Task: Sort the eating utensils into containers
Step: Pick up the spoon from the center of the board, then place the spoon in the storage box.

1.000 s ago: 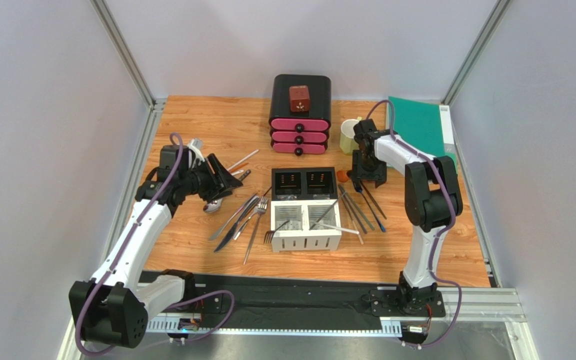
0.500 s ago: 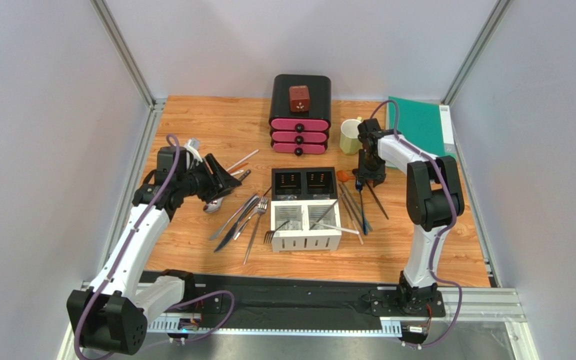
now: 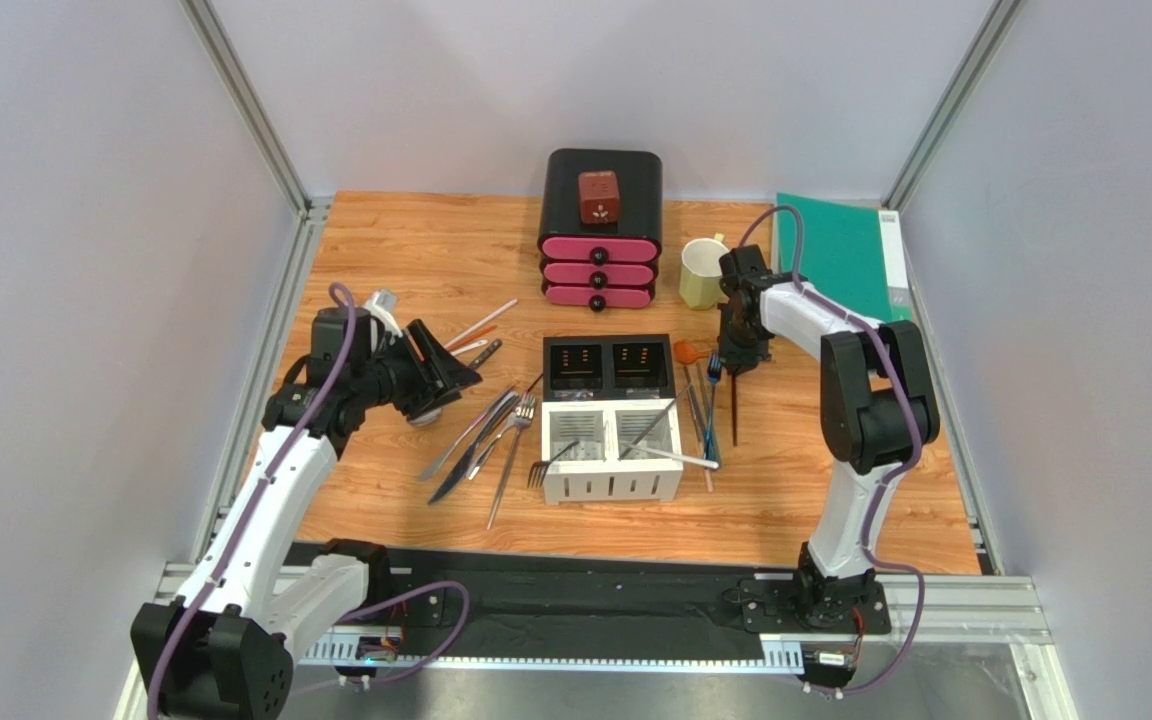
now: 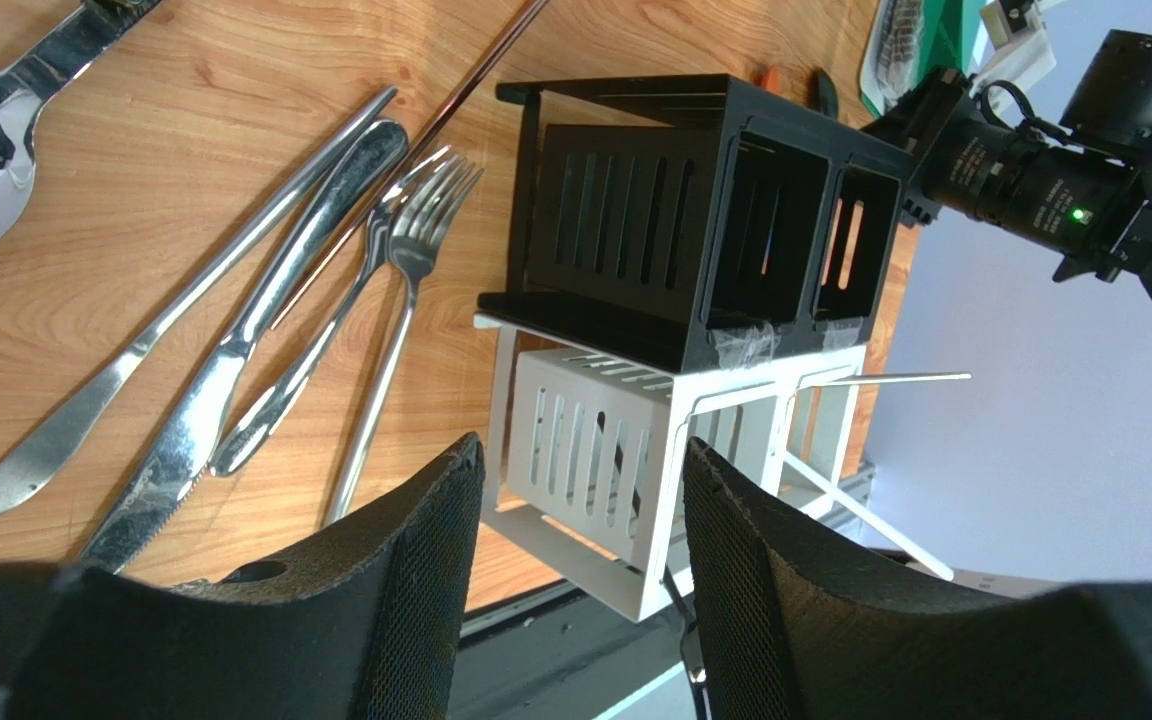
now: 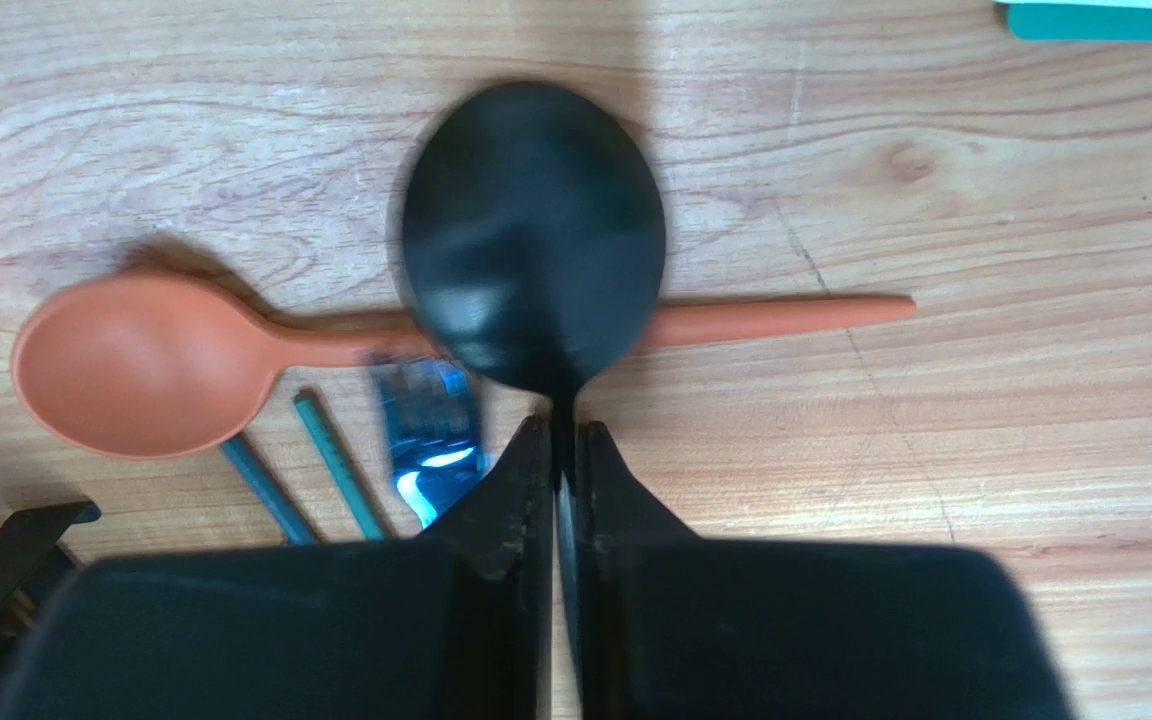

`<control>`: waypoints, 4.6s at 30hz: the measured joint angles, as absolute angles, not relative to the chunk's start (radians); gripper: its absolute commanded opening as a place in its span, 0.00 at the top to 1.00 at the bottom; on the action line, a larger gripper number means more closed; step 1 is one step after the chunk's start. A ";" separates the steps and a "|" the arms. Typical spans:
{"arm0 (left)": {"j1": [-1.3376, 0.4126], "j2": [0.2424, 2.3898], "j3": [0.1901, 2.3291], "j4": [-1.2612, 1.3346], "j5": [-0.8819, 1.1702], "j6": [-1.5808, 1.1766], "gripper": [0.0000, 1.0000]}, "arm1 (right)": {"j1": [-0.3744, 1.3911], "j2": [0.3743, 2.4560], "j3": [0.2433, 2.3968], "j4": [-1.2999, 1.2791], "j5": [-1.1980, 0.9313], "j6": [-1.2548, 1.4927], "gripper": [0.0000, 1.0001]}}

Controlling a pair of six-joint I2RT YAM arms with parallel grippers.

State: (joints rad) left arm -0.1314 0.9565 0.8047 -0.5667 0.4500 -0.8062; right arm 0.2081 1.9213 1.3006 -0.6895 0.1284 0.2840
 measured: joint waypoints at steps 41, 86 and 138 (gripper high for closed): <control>-0.131 0.628 0.665 -0.657 0.454 -0.851 0.41 | 0.324 1.181 1.168 -0.985 0.167 0.399 1.00; -0.131 0.497 0.693 -0.918 0.363 -0.860 0.40 | 0.620 1.403 1.069 -0.042 0.225 0.209 1.00; -0.131 0.464 0.768 -1.071 0.317 -0.753 0.40 | 0.776 1.285 0.814 -0.093 0.437 0.352 0.50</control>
